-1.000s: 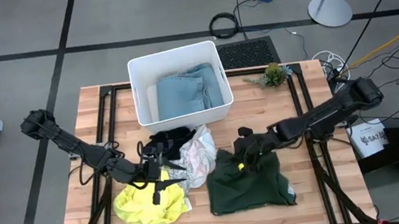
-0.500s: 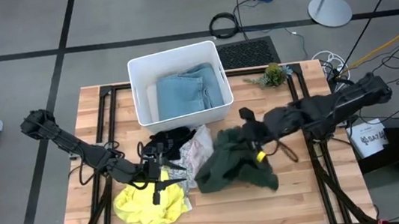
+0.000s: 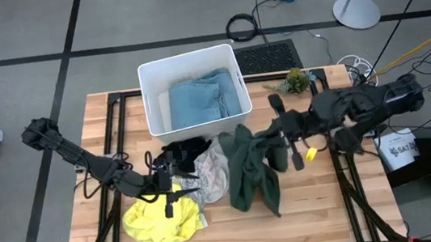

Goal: Fold laundry
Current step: Fold the green polo shirt

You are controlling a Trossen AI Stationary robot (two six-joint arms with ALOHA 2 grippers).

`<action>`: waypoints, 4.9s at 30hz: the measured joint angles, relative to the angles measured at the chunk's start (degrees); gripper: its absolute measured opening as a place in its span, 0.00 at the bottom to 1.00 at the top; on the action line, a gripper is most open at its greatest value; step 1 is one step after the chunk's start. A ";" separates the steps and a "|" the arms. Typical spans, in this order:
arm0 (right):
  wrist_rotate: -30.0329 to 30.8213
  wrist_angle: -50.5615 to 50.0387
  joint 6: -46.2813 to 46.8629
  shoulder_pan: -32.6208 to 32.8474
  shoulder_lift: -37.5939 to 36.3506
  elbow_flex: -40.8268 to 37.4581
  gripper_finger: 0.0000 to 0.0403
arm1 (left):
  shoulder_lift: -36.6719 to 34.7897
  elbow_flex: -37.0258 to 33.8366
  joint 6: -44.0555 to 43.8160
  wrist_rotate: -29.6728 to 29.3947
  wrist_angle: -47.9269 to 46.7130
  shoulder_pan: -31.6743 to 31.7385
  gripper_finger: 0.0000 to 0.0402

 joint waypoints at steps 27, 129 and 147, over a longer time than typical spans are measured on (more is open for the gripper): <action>-5.06 -13.25 10.50 7.51 8.23 0.56 0.00 | -0.02 0.00 -0.14 0.05 -0.17 0.00 0.38; 6.78 -17.67 6.38 7.53 2.07 0.41 0.01 | -0.04 0.00 -4.15 0.07 -3.58 0.00 0.38; 11.23 -21.05 12.12 16.13 -3.83 0.50 0.02 | -0.04 0.00 -4.17 0.07 -3.58 0.00 0.38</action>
